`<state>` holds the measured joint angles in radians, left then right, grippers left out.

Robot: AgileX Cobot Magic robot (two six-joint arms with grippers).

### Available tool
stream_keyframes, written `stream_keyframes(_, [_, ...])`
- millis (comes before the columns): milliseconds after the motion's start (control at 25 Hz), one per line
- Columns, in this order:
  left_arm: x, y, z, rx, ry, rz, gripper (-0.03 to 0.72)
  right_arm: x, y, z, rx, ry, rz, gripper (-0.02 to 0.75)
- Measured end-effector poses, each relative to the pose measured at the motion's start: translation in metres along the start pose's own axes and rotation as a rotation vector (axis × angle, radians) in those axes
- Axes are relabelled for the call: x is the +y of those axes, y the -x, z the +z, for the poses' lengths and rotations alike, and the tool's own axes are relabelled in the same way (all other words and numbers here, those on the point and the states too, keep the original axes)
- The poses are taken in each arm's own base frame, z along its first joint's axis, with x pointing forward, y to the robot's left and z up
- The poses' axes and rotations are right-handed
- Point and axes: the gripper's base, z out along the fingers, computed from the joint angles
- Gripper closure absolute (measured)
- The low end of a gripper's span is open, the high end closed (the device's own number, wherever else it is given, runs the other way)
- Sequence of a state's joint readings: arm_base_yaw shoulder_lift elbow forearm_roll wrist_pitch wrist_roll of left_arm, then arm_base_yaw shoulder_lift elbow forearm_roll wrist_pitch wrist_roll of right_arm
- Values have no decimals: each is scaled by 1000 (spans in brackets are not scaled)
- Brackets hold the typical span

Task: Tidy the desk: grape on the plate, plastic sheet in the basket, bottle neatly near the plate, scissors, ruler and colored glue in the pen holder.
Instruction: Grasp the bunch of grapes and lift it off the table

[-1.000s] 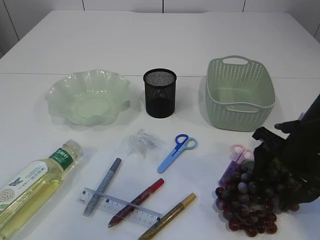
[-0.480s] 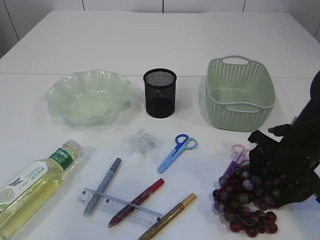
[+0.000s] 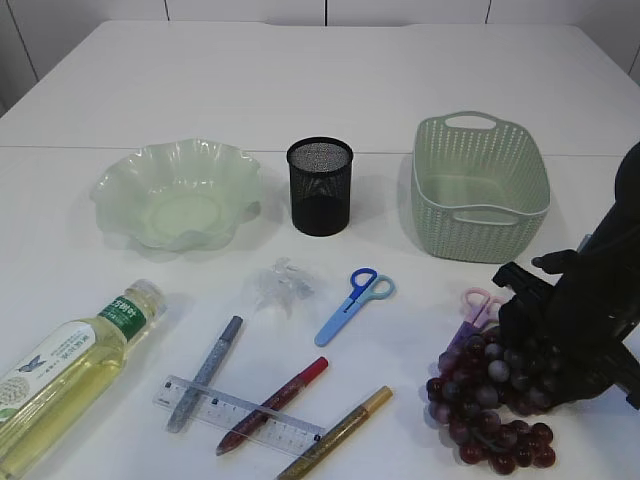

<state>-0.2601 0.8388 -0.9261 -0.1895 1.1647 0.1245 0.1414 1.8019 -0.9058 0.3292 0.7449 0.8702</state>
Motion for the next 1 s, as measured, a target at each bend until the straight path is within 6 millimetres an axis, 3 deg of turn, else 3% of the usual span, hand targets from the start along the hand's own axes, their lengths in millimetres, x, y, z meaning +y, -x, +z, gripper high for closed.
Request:
stream_keyframes(160, [0,0,0,4,-3,-1,249,0,0,0,0,0,-5,377])
stream_keyframes(320, [0,-1,0,11,-4,-1,249,0,0,0,3,-3,-41,460])
stream_keyframes(1000, [-1,-2,0,22,-9,-3,249,-1,-3,-3,61,-43,-508,478])
